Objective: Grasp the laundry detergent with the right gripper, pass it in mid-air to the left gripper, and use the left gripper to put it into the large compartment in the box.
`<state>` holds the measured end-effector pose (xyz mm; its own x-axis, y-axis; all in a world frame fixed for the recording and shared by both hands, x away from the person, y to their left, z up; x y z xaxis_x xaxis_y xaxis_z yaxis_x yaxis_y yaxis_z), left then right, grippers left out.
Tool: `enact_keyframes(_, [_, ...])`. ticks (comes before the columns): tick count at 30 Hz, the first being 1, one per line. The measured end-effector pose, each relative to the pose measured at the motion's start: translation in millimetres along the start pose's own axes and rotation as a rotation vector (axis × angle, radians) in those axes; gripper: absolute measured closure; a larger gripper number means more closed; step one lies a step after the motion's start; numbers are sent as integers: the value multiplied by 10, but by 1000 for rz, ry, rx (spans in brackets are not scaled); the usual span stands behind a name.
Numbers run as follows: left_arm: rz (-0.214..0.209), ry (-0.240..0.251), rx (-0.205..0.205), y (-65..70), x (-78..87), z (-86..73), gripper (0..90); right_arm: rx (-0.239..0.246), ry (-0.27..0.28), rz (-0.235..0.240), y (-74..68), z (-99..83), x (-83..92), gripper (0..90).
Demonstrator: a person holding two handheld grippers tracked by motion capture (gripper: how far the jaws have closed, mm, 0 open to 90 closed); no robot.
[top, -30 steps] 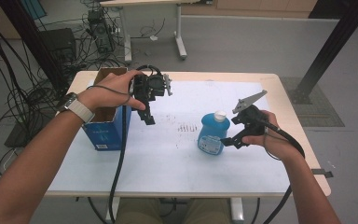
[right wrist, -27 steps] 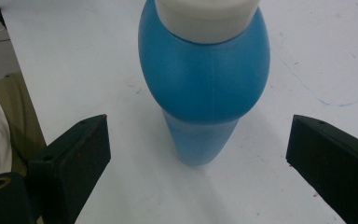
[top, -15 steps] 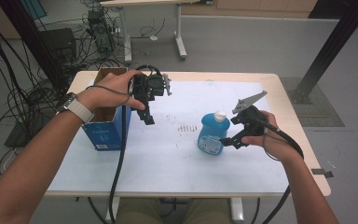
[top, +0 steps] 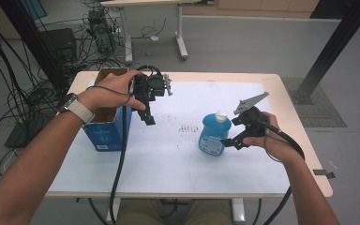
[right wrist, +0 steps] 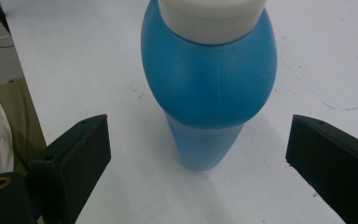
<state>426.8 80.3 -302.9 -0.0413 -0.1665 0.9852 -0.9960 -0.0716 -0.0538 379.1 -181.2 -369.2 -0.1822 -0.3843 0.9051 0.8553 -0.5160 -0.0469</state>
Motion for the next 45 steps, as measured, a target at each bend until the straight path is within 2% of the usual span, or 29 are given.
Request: enact_keyframes(45, [-5, -1, 4, -13, -10, -7, 92, 2, 9, 1, 8, 18, 1, 65])
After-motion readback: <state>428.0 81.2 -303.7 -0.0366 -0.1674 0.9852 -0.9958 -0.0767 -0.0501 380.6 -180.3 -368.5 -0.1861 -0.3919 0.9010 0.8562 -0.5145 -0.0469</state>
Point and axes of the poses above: each handheld gripper's, and its own axes: x roughly backward along the jaws, z roughly out of its top, y roughly to its right, the point moved 7 cm from there along -x, roughly forward along the jaws, and after that the axes turned 15 degrees about -y, right-handed, at the moved point
